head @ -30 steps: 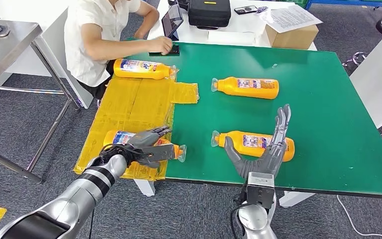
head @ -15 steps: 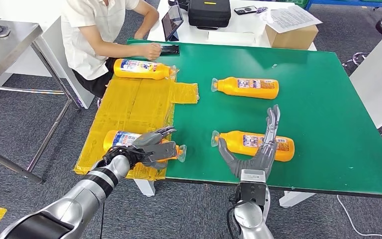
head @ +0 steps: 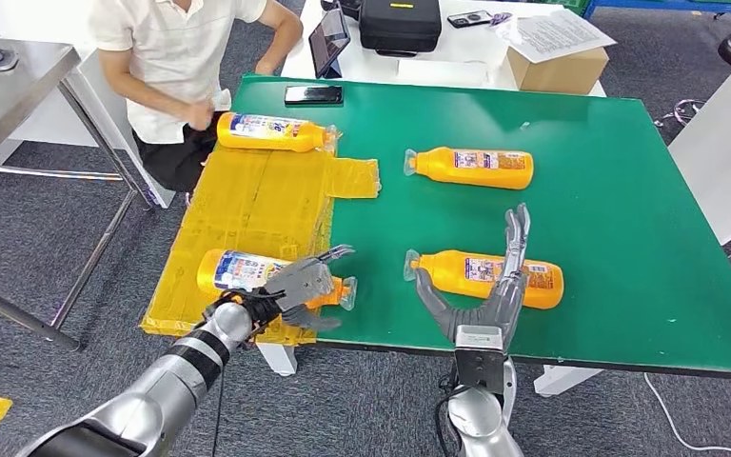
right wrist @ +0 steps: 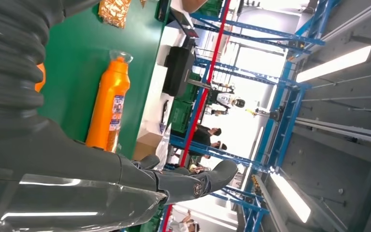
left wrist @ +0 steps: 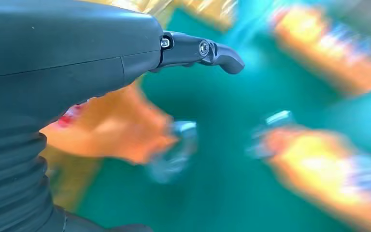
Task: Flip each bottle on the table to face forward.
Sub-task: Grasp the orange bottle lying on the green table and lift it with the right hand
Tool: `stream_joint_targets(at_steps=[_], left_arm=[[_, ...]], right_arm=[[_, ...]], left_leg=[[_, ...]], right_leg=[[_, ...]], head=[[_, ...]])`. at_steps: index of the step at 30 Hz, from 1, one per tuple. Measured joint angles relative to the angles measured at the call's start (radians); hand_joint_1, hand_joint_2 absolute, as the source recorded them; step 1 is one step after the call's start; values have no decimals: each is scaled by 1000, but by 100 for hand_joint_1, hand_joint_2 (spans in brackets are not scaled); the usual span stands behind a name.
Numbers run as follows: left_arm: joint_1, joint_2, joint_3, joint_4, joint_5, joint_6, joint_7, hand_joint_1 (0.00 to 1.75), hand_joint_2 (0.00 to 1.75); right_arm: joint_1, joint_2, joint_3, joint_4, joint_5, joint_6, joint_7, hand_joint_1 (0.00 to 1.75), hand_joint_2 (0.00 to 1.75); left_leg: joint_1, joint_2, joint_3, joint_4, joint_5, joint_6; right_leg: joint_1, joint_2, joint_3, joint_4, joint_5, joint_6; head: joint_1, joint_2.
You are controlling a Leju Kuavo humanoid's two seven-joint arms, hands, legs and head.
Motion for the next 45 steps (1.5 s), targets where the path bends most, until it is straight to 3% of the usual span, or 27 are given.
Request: stream_joint_targets(at_steps=[6,11,18,22,26,31,34,36,40,45], left_arm=[[177,-45,20,-365,139,268,-118,0,175],[267,-49,1,-540,202,286,-136,0,175],[307,-49,-28,-650,253,325,-175,0,175],[333,-53,-44,-712,353,376,-179,0,175],[364,-70,-46,-737,569,358,-100,0,175],[378,-72,-50,-736,625,351,-85,0,175],[402,-75,-85,-717,676,355,-78,0,175],[406,-77,-106,-703,676,368,-71,0,175],[405,-80,-142,-675,641,404,-66,0,175],[399,-88,-179,-647,606,428,-75,0,175]], right_arm=[[25,1,-11,0,33,0,0,0,175],[41,0,-20,0,42,0,0,0,175],[43,0,-26,0,59,0,0,0,175],[31,-8,-40,39,203,0,0,0,175],[-10,-44,-105,163,441,0,1,0,175],[-32,-65,-162,211,548,0,3,0,175],[-125,-150,-363,361,782,0,27,0,175],[-166,-188,-439,425,875,0,68,0,175],[-215,-230,-460,513,973,-1,156,0,175],[-258,-259,-459,599,1015,-1,188,0,175]], left_leg=[[0,-1,-3,0,-1,0],[0,-1,-3,0,-1,-1],[0,-1,-3,0,0,0],[0,0,-3,0,-1,0],[0,-2,-3,0,-1,0],[-1,-2,-3,0,0,0],[-3,-2,-4,0,0,1],[-3,-2,-4,0,0,2],[-2,-1,-4,0,0,2],[-2,-1,-4,0,0,2]], right_leg=[[0,0,-2,0,-1,0],[0,0,-3,-1,-1,0],[0,0,-3,0,0,0],[0,0,-3,0,0,0],[0,-1,-3,-1,-1,0],[-1,-1,-3,-1,0,0],[-2,-1,-3,-1,1,2],[-2,-1,-3,-1,1,2],[-2,-1,-3,-1,1,2],[-2,-1,-3,-1,1,2]], head=[[0,0],[0,0],[0,0],[0,0],[0,0],[0,0],[0,0],[0,0],[0,0],[0,0]])
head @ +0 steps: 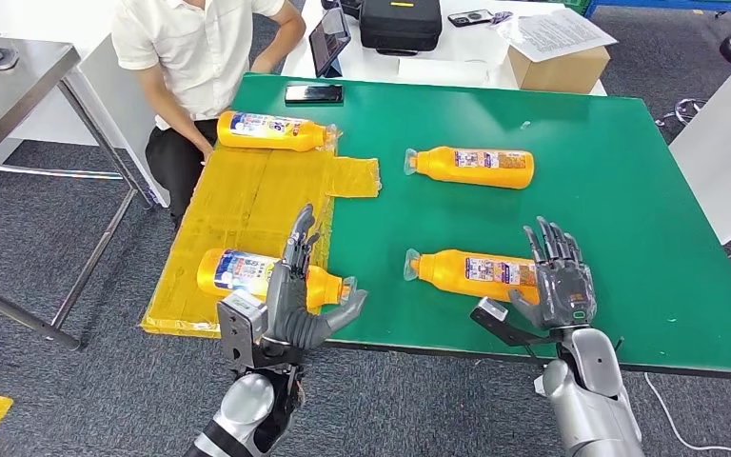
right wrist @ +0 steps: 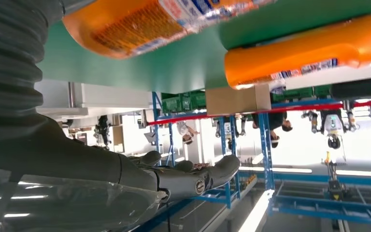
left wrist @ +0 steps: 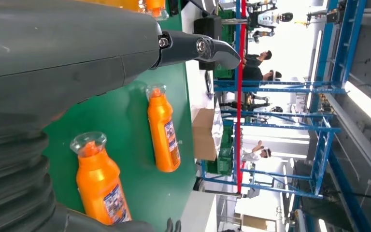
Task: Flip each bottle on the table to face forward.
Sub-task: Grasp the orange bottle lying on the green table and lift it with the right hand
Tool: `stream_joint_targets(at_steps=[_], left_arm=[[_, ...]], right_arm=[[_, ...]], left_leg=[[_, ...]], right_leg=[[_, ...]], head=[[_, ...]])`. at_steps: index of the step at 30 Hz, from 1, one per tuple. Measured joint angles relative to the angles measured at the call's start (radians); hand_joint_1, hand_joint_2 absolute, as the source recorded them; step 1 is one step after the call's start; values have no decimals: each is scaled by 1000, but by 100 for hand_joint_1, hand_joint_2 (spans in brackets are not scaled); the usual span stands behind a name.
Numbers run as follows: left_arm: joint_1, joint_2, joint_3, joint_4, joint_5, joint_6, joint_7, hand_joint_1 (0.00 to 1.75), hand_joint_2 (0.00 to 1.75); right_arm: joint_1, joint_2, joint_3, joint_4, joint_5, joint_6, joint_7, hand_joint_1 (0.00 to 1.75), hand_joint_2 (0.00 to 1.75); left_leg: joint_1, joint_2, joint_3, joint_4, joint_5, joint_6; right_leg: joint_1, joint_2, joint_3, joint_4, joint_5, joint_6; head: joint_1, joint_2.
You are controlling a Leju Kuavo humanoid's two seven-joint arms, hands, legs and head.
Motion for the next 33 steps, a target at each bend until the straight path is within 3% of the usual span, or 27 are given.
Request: stream_joint_targets(at_steps=[11,20,23,27,33], left_arm=[[-14,-3,-24,27,-7,3,0,0,175],[-24,-3,-25,31,-10,-2,20,0,175],[-23,-3,-25,31,-13,-1,28,0,175],[-10,-3,-24,28,-23,-2,45,0,175],[0,-3,-23,26,-33,-4,54,0,175]], right_arm=[[-33,-11,31,85,25,0,43,0,175],[-119,-42,161,268,-51,66,102,0,175],[-133,-58,203,295,-51,101,150,0,175],[-151,-95,274,303,-31,148,282,0,175],[-157,-129,337,303,-21,164,326,0,175]], left_leg=[[0,0,0,0,0,0],[0,0,0,0,0,0],[0,0,0,0,0,0],[0,-1,0,0,0,0],[0,-1,1,0,0,1]], right_leg=[[0,0,0,0,0,0],[0,0,0,0,0,0],[0,0,0,0,0,0],[0,-1,1,0,0,0],[0,-1,2,0,0,0]], head=[[0,0],[0,0],[0,0],[0,0],[0,0]])
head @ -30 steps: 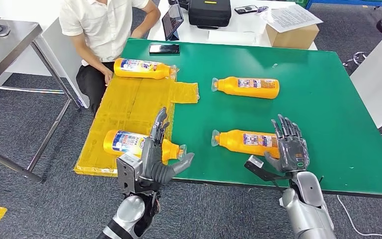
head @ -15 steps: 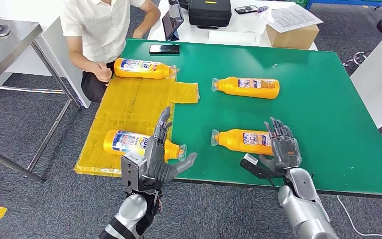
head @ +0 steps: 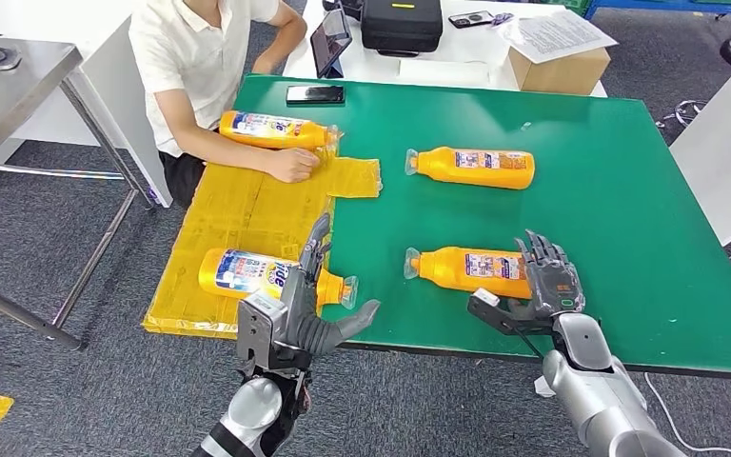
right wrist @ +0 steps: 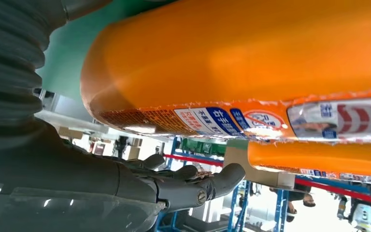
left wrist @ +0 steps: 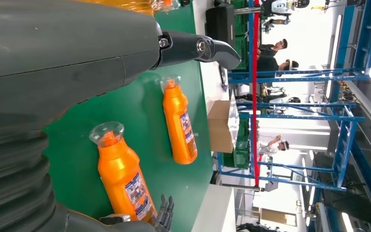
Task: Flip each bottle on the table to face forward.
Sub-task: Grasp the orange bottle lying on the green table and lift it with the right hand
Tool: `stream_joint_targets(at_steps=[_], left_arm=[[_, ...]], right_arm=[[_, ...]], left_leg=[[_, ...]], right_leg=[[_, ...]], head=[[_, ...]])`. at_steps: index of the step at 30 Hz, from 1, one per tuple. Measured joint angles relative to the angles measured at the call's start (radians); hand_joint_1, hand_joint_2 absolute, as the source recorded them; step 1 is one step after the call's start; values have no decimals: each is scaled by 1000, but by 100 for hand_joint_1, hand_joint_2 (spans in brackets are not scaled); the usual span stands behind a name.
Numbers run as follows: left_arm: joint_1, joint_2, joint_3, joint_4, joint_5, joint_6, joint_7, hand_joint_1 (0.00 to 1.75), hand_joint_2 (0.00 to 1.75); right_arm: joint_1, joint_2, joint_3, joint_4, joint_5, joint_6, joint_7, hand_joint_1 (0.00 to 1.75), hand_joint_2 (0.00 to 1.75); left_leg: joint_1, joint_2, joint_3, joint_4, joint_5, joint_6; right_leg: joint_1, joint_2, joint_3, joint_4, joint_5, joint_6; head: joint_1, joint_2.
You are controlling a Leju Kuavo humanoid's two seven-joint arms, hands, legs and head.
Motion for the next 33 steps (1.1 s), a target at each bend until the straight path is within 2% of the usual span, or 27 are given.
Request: stream_joint_targets(at_steps=[10,15,20,24,28,33], left_arm=[[14,0,0,-10,-48,-16,34,0,175],[16,0,0,-11,-50,-22,38,0,175],[11,0,-1,-10,-47,-35,44,0,175],[3,0,-3,-8,-37,-45,47,0,175],[-7,-1,-5,-1,-29,-51,46,0,175],[-11,-3,-8,3,-21,-53,42,0,175]], right_arm=[[-5,-51,91,-54,24,94,147,0,175],[-5,-64,105,-63,-23,127,132,0,175],[-27,-66,106,-35,-113,197,78,2,175],[-58,-63,105,13,-165,244,11,173,175],[-71,-61,102,47,-212,276,-72,175,175],[-78,-61,98,64,-253,278,-127,175,175]], left_leg=[[0,0,2,0,1,1],[0,0,2,0,1,1],[0,1,4,0,0,1],[0,1,5,0,0,1],[0,3,6,0,0,1],[0,5,7,0,0,1]], right_leg=[[0,0,2,0,0,0],[0,0,2,0,0,0],[0,1,2,0,0,0],[0,1,3,0,1,0],[0,2,3,0,3,-3],[1,3,3,0,3,-3]], head=[[0,0],[0,0],[0,0],[0,0],[0,0],[0,0]])
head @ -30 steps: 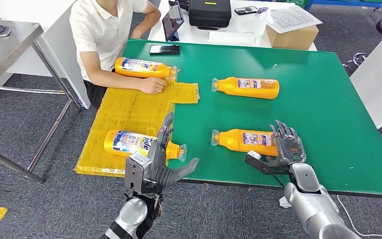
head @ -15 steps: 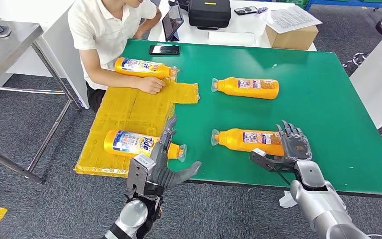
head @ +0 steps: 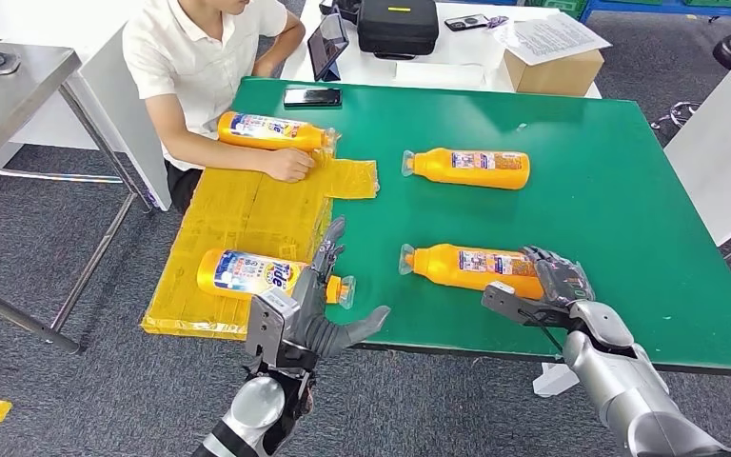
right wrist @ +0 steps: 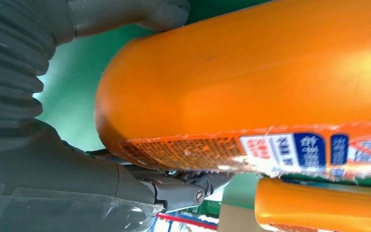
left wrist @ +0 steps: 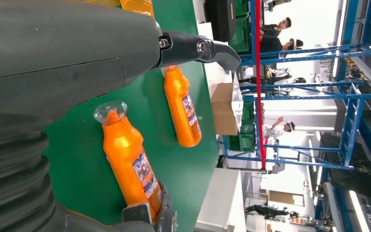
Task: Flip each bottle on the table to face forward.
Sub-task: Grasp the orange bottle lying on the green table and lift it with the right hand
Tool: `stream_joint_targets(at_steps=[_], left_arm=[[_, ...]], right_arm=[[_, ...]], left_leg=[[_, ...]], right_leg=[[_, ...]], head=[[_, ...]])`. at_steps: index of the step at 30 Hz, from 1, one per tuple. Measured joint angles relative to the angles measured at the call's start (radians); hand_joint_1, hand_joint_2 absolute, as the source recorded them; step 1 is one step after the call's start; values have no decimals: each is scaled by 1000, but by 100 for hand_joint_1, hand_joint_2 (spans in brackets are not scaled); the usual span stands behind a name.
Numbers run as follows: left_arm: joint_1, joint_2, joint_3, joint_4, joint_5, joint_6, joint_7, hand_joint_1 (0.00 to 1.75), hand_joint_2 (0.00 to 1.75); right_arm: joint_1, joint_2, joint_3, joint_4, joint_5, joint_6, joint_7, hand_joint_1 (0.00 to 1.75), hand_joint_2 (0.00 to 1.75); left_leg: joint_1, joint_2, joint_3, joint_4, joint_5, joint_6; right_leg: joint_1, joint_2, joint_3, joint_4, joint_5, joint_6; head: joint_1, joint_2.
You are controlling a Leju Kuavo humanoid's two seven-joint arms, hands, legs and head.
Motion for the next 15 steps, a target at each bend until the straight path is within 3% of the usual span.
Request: stream_joint_targets(at_steps=[11,15], left_arm=[[-13,0,-8,1,5,-2,-17,0,175],[-10,-2,-6,0,-18,61,-83,0,175]], right_arm=[[2,-3,2,9,-42,-8,-56,175,175],[16,-2,1,6,-104,-18,-100,175,175]], left_leg=[[0,1,0,0,0,0],[0,0,0,0,0,0]], right_leg=[[0,1,0,0,0,0],[0,1,0,0,0,0]], head=[[0,0],[0,0]])
